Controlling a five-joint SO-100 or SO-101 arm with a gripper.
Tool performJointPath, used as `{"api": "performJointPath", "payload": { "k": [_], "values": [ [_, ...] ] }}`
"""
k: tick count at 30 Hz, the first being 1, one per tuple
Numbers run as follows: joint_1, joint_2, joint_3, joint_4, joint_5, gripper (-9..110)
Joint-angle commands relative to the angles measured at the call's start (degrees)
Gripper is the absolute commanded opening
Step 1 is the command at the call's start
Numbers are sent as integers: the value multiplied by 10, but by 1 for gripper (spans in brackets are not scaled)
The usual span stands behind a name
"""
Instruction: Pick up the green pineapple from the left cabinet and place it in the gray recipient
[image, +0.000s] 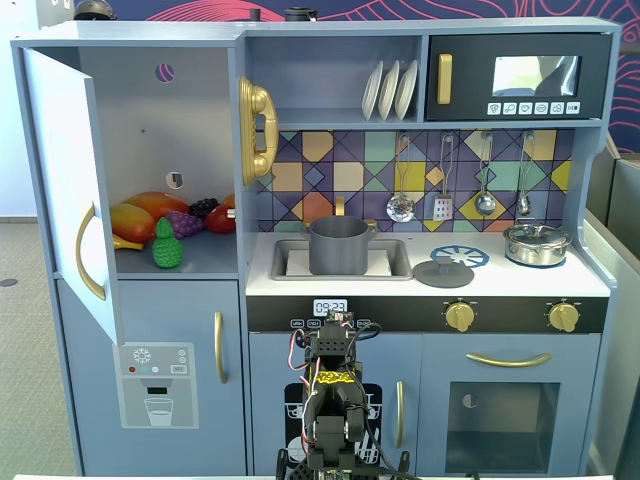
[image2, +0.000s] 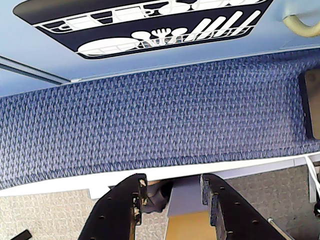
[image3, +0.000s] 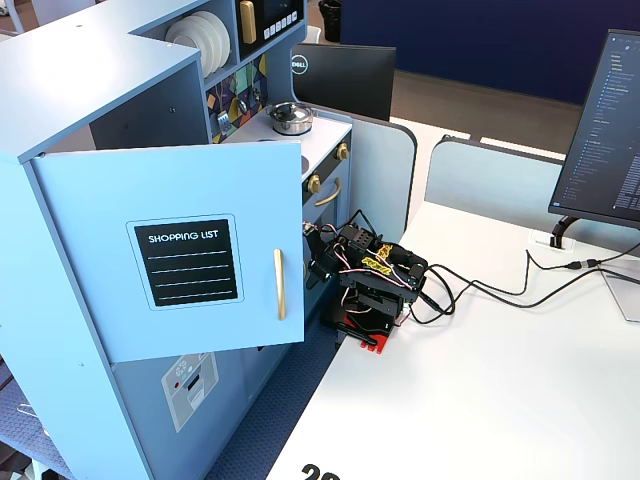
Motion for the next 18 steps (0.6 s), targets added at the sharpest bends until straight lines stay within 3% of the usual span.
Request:
{"api": "performJointPath", "payload": {
  "k": [1, 11, 14, 18],
  "values": [
    [13, -3, 11, 100, -11, 0],
    [-11, -4, 11, 92, -23, 0],
    [-92, -8, -2, 22, 7, 0],
    [-297, -94, -135, -48, 24, 0]
  ]
}}
